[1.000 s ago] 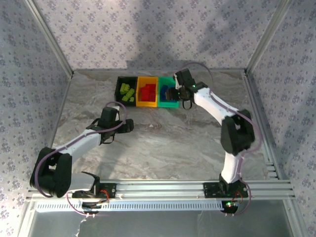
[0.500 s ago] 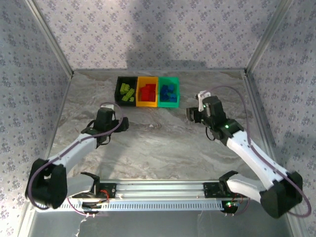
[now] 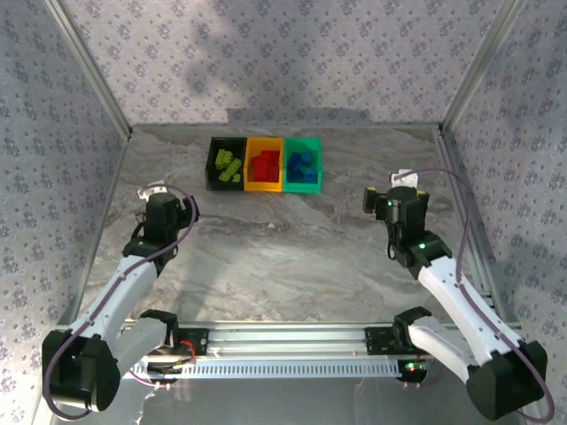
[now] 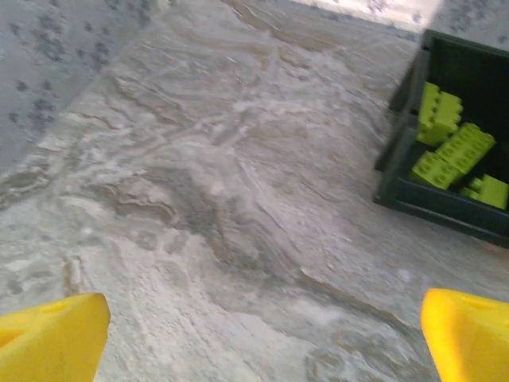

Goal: Sort the legos into containers by color
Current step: Reset both arms

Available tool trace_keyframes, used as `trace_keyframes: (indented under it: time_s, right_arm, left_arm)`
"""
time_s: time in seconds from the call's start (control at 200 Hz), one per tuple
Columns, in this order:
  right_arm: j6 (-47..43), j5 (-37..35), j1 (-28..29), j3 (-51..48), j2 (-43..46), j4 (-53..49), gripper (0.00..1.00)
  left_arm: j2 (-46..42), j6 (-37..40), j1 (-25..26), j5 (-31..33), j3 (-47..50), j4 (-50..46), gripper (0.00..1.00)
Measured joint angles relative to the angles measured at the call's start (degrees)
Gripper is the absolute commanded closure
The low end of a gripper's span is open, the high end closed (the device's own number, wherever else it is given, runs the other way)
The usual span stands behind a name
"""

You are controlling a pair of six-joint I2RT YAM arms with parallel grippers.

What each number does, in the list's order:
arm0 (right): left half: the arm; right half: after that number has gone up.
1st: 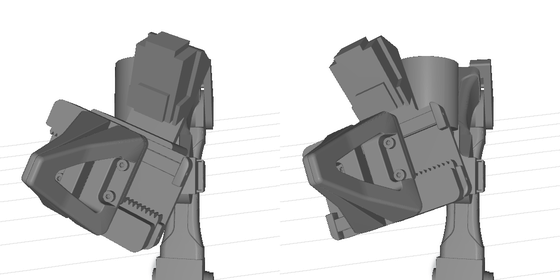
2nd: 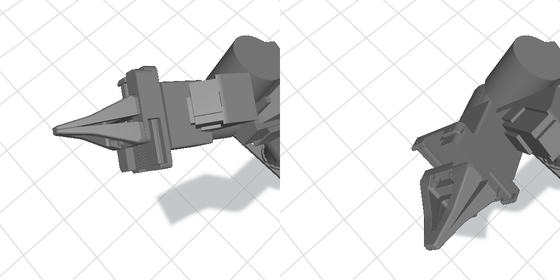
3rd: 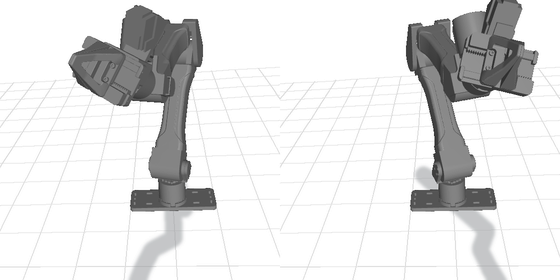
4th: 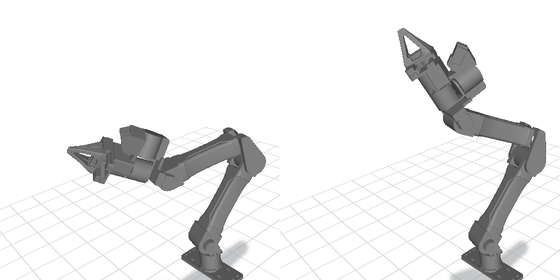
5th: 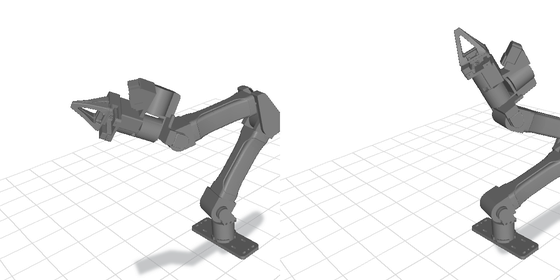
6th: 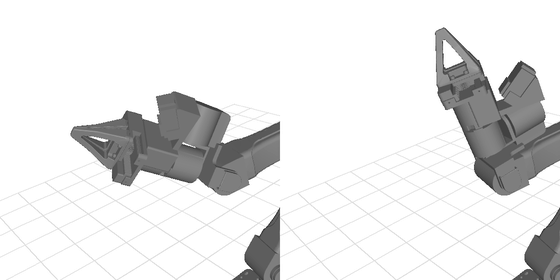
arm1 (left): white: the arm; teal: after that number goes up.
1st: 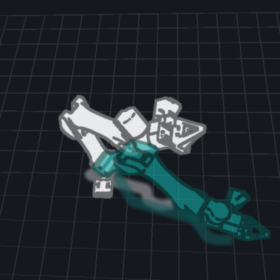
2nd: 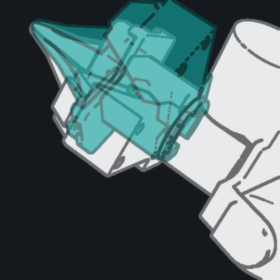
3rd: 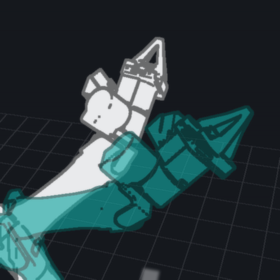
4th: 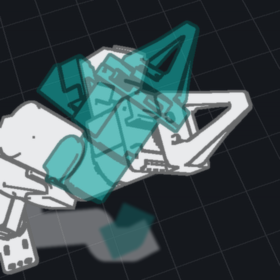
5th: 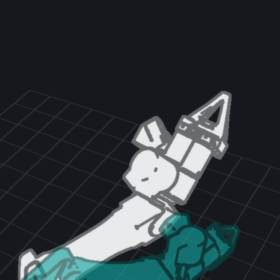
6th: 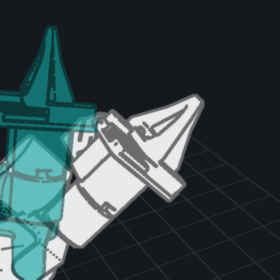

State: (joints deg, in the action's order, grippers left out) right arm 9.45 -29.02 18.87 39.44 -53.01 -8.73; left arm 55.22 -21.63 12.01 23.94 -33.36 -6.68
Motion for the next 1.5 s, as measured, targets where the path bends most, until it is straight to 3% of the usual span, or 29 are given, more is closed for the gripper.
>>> trace_keyframes:
  time_s: [0.24, 0.34, 0.495, 0.825, 0.9, 1.144, 1.499]
  right_arm:
    - [1.27, -1.99, -13.38, -5.51, -12.50, 10.78, 0.00]
    - [0.37, 0.28, -15.93, -9.49, -14.84, 18.47, 0.00]
    - [-4.04, 9.05, -17.57, -16.72, -17.18, 31.04, 0.00]
    - [-9.60, 17.42, -17.73, -18.51, -24.92, 46.45, 0.00]
    - [-11.39, 20.04, -17.44, -18.53, -27.36, 48.54, 0.00]
    - [-12.09, 25.24, -19.52, -18.12, -33.09, 51.08, 0.00]
    - [-11.87, 26.93, -20.50, -17.81, -33.57, 52.06, 0.00]
  left_arm:
    - [4.04, 9.27, -1.64, 1.84, 10.75, 15.06, 0.00]
    - [6.10, 10.78, -4.07, 0.85, 12.61, 20.46, 0.00]
    - [10.75, 12.20, -8.39, -2.99, 15.13, 31.19, 0.00]
    - [26.34, 14.88, -12.02, -8.87, 10.84, 43.21, 0.00]
    - [29.16, 15.65, -12.39, -11.17, 11.02, 47.82, 0.00]
    - [32.35, 18.47, -12.76, -18.47, 10.91, 49.62, 0.00]
    - [32.35, 19.28, -12.76, -20.68, 10.88, 50.42, 0.00]
